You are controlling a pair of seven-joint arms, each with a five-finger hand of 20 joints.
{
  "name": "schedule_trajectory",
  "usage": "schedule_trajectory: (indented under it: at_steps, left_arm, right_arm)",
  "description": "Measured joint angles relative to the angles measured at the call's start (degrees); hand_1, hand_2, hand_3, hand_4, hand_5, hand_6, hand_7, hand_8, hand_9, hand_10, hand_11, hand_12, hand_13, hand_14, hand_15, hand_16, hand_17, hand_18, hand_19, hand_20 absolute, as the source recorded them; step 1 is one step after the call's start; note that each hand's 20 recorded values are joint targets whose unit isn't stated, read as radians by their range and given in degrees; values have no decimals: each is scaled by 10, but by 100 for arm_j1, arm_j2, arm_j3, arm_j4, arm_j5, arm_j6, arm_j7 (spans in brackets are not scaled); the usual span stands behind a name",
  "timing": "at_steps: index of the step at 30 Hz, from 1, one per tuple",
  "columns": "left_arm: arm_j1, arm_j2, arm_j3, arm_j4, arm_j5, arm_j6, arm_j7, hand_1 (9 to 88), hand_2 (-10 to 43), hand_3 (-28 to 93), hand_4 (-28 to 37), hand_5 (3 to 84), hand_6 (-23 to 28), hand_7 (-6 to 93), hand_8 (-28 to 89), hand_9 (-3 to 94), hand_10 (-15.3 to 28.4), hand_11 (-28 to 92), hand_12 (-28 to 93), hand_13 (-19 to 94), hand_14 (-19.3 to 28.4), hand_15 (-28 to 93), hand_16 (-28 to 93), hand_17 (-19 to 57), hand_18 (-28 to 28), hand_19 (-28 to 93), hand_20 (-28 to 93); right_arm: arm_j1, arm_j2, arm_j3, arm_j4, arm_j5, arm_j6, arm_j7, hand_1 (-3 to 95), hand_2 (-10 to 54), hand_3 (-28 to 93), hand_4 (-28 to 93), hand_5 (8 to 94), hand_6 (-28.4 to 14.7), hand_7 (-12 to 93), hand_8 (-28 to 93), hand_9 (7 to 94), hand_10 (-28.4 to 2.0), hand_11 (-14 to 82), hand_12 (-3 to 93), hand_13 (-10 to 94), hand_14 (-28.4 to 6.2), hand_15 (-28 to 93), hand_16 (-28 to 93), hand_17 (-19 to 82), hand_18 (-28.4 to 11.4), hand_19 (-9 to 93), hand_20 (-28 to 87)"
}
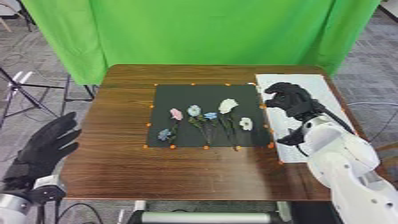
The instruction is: Arrange flowers
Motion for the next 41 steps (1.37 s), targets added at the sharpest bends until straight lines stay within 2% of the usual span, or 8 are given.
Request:
schedule_trajectory:
  at_steps: [5,8,11,14,19,25,35,41]
  left_arm:
    - [0,-5,27,-19,27,213,336,245,2,700,-282,192,8,219,-115,162,86,88,198,107,116,167,56,-133,188,354,82]
    - [-2,-54,-35,-130,73,263,304,240,3,694,-282,181,9,212,-113,144,80,79,205,89,115,150,59,-139,198,354,80]
    - [-45,-100,-45,-307,175,313,228,235,2,683,-283,167,9,212,-108,130,77,58,224,76,114,119,69,-148,205,350,71]
    - [-156,-106,19,-393,184,303,227,222,-8,665,-283,157,4,200,-107,125,75,16,231,69,114,88,79,-153,209,348,66]
    - [-420,-104,306,-375,12,300,319,212,-25,663,-283,149,1,194,-102,121,73,-13,247,62,117,62,87,-160,213,344,60]
    - [-706,-75,504,-272,-1,302,343,210,-31,657,-283,149,5,192,-99,122,74,-27,260,57,123,40,91,-169,218,343,54]
    - [-702,-128,512,-258,38,301,233,214,-30,673,-283,162,11,199,-98,128,75,-15,280,64,115,54,108,-169,206,341,57]
    - [-642,-57,517,-145,-78,325,462,220,-25,675,-283,170,11,208,-106,139,78,12,271,77,112,80,107,-152,187,335,67]
  right_arm:
    - [-687,-513,1167,110,1291,689,-1774,138,-46,801,-264,355,-9,121,-99,334,-106,43,232,244,-106,24,382,16,-193,387,260]
    - [-984,-895,1876,194,2468,27,-2256,135,-61,800,-261,352,-7,109,-91,334,-99,30,231,238,-101,6,379,25,-181,333,238]
    - [-1177,-1164,2193,257,3165,-953,-2141,128,-57,796,-257,337,-9,94,-88,318,-86,19,224,216,-97,-14,366,17,-177,292,223]
    - [-1402,-1373,2207,228,3731,-1326,-1974,121,-50,789,-252,314,-9,77,-82,293,-75,7,210,189,-90,-43,352,-1,-166,239,200]
    - [-1697,-1670,2178,114,5287,-1262,-1960,115,-46,793,-248,299,-9,81,-77,282,-69,7,208,180,-84,-58,349,-11,-161,224,191]
    - [-1658,-1707,2045,109,6721,-901,-2126,123,-49,798,-246,323,-10,93,-79,308,-71,19,213,197,-86,-51,353,-12,-163,222,191]
    - [-1695,-1602,2161,-152,5744,-906,-1912,107,-30,796,-240,304,-29,100,-68,292,-121,16,245,197,-123,-33,368,-60,-195,272,188]
    - [-1660,-1099,2044,-268,5958,-877,-1765,110,-18,793,-238,297,-33,101,-69,288,-123,11,252,196,-120,-31,372,-65,-197,286,183]
